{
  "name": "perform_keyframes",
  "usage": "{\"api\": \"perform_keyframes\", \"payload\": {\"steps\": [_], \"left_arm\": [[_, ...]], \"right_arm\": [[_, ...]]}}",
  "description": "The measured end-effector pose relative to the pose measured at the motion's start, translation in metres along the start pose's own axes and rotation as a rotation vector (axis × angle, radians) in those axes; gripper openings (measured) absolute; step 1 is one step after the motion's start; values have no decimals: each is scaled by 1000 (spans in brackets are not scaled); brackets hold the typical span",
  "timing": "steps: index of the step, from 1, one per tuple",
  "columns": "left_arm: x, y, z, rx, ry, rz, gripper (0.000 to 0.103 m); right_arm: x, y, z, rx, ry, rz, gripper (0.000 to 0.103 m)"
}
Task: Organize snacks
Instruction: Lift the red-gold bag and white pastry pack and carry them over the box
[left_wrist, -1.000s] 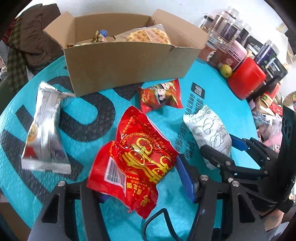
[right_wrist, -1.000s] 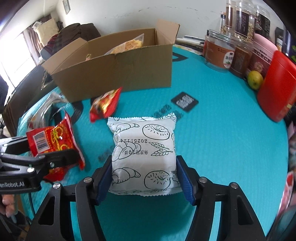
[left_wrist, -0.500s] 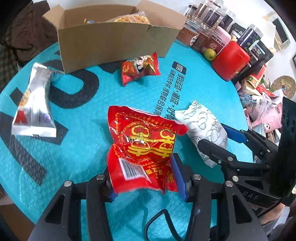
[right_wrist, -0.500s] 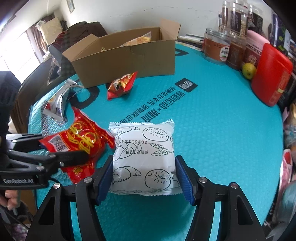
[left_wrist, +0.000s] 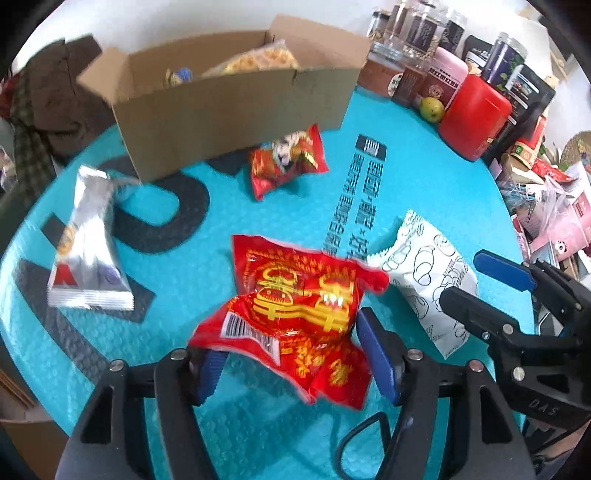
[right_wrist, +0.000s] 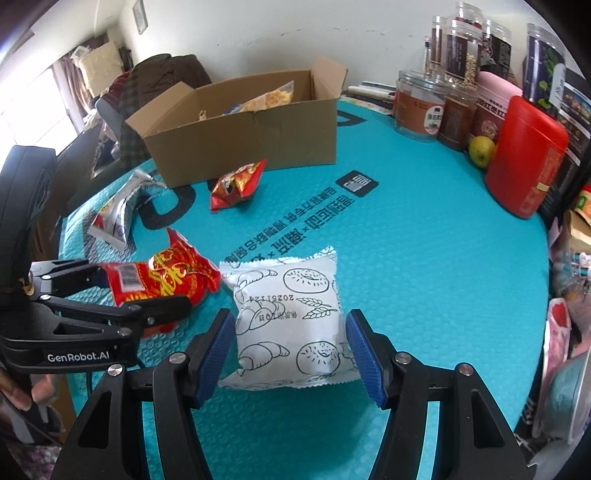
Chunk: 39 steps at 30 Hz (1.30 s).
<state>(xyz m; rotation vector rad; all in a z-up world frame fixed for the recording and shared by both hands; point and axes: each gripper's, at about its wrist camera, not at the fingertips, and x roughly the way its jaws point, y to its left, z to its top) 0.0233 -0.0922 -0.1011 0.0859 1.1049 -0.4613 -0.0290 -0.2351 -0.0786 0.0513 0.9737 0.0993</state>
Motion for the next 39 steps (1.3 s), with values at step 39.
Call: {"api": "perform_keyframes", "payload": {"steps": [39], "left_arm": [[31, -11, 22, 128, -88, -103, 64]], "right_arm": [[28, -17, -1, 41, 51, 76, 75]]}}
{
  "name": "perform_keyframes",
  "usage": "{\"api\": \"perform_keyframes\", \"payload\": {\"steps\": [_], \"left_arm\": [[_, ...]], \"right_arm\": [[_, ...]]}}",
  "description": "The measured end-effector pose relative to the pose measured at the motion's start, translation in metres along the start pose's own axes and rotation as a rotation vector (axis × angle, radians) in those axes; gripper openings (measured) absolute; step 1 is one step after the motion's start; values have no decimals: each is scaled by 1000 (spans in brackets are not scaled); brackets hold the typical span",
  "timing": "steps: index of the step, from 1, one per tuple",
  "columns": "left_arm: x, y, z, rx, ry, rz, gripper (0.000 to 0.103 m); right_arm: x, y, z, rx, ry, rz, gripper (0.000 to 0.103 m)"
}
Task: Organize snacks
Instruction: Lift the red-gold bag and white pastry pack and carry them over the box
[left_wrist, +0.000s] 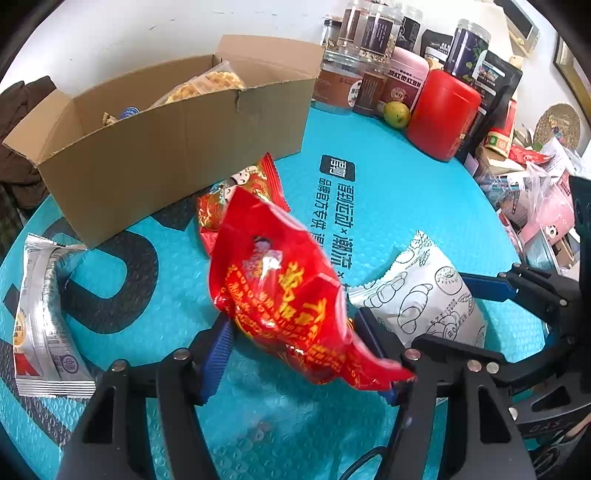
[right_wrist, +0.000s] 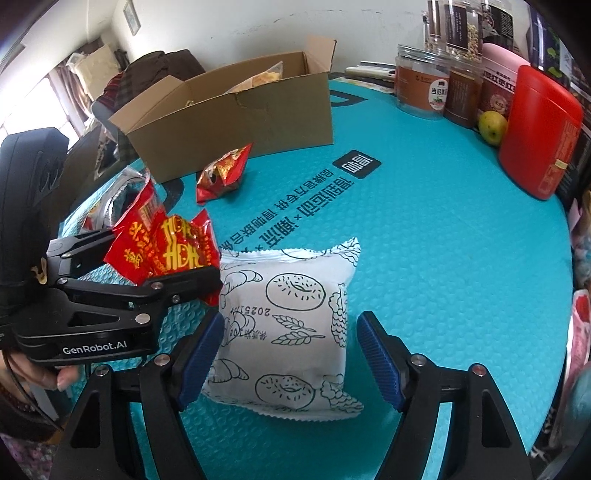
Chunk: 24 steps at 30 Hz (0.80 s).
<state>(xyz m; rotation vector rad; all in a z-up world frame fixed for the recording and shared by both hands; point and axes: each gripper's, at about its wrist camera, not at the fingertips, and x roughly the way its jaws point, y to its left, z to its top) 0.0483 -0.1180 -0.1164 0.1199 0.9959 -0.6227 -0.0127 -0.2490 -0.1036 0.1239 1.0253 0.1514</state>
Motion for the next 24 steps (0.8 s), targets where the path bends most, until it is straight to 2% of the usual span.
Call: {"api": "perform_keyframes", "payload": {"steps": [1, 3, 8, 13, 15, 20, 24], "left_arm": [[0, 0, 0, -3, 0, -1, 64], [-2, 0, -1, -6, -1, 0, 64], [-9, 2, -6, -16, -10, 13, 61], [-21, 9, -13, -56, -18, 12, 57], [-24, 9, -16, -58, -17, 19, 40], [-26, 11, -19, -75, 1, 13, 39], [-15, 15, -17, -135, 11, -3, 39]], "right_arm": [[0, 0, 0, 1, -2, 3, 74], [1, 0, -1, 5, -5, 13, 61], [-2, 0, -1, 27, -30, 14, 53], [-6, 2, 0, 23, -35, 4, 52], [-6, 3, -1, 23, -33, 4, 52], [-10, 9, -5, 16, -35, 17, 51], [-11, 10, -9, 21, -29, 13, 51]]}}
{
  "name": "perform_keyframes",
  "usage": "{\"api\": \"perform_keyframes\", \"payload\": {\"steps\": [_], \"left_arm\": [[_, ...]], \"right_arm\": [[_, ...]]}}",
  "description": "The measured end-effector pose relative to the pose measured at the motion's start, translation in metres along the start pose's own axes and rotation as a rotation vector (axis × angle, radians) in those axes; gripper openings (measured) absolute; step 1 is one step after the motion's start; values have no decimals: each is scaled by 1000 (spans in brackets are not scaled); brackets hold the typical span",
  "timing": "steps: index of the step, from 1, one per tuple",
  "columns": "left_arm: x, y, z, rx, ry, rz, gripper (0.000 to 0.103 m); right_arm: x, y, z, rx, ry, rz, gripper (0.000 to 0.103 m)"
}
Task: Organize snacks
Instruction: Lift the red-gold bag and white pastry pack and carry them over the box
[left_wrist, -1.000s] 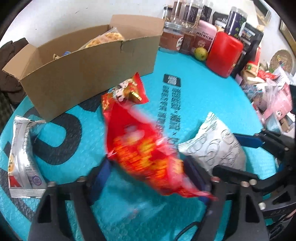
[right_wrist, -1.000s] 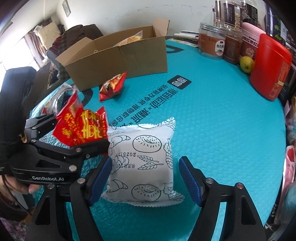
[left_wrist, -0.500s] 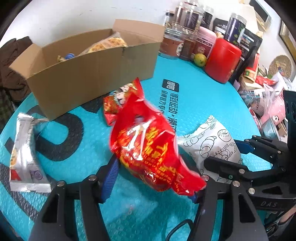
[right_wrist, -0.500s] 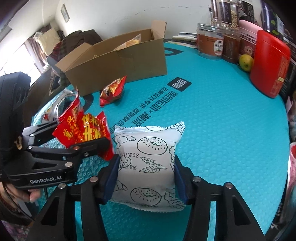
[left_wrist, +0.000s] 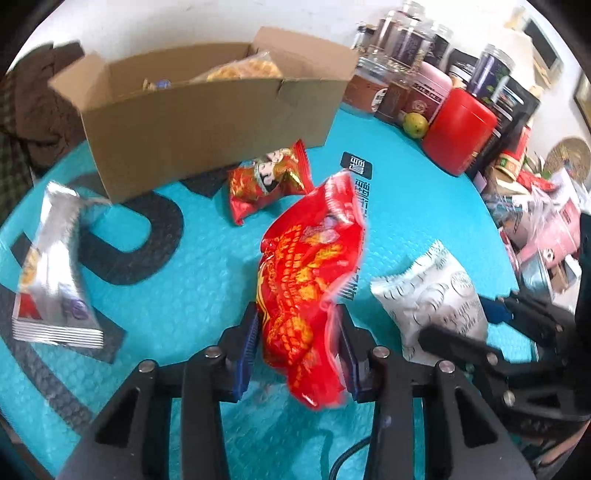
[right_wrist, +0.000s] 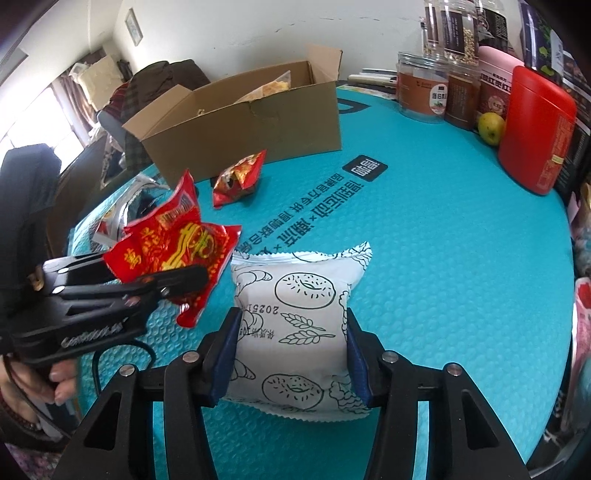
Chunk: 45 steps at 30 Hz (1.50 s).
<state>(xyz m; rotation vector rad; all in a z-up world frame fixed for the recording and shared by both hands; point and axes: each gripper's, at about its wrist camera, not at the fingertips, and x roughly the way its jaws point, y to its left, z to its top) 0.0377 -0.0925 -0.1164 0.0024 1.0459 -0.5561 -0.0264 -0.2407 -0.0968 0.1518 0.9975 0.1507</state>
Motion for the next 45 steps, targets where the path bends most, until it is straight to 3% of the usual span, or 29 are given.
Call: {"api": "perform_keyframes", "payload": {"steps": [4, 14, 19, 33, 45], "left_arm": [[2, -11, 0, 38, -26, 61, 36], [-19, -8, 0, 39, -57, 80, 35], [-40, -4, 1, 32, -94, 128, 35], [-95, 12, 27, -5, -229, 146, 35], [-115, 24, 65, -26, -320, 152, 35]], "right_arm": [[-3, -4, -4, 18, -1, -11, 52], [-14, -3, 3, 15, -53, -9, 50], [-17, 5, 16, -10, -68, 11, 50], [-34, 33, 65, -96, -151, 101, 50], [-44, 53, 122, -157, -237, 125, 50]]}}
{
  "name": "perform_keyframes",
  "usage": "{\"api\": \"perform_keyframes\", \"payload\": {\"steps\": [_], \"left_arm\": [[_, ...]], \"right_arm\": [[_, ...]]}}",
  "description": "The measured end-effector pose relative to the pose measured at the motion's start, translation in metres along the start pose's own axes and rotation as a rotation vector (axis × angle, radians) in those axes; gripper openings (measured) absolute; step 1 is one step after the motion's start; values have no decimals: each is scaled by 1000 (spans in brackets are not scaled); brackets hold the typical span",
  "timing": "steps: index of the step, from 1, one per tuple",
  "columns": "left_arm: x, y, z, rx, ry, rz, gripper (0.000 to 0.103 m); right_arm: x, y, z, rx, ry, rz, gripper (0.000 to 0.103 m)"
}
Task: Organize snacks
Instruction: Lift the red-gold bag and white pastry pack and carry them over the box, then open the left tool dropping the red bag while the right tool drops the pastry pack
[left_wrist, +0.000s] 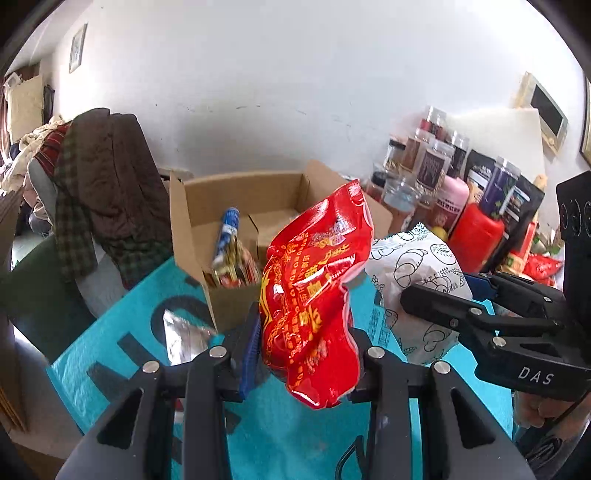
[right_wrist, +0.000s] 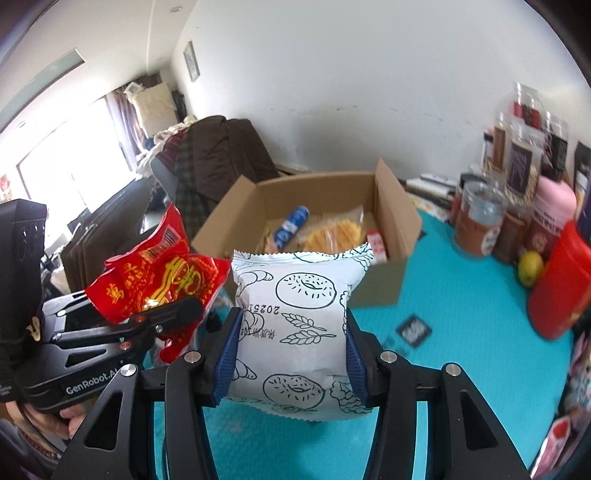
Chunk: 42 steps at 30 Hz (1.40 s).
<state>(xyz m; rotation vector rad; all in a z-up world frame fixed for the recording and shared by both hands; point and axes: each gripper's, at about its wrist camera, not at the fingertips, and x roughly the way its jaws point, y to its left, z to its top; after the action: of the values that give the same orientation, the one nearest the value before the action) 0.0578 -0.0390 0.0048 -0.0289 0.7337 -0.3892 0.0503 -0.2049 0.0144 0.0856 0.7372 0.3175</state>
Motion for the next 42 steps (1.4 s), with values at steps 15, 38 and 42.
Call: {"api": "perform_keyframes", "payload": {"steps": [15, 38, 42], "left_arm": [[39, 15, 60, 1, -44, 1, 35], [128, 41, 78, -19, 90, 107, 35], [138, 42, 73, -16, 121, 121, 35]], "right_arm": [[34, -12, 62, -57, -61, -3, 50], [111, -37, 83, -63, 15, -3, 50], [120, -39, 80, -63, 41, -6, 50]]}}
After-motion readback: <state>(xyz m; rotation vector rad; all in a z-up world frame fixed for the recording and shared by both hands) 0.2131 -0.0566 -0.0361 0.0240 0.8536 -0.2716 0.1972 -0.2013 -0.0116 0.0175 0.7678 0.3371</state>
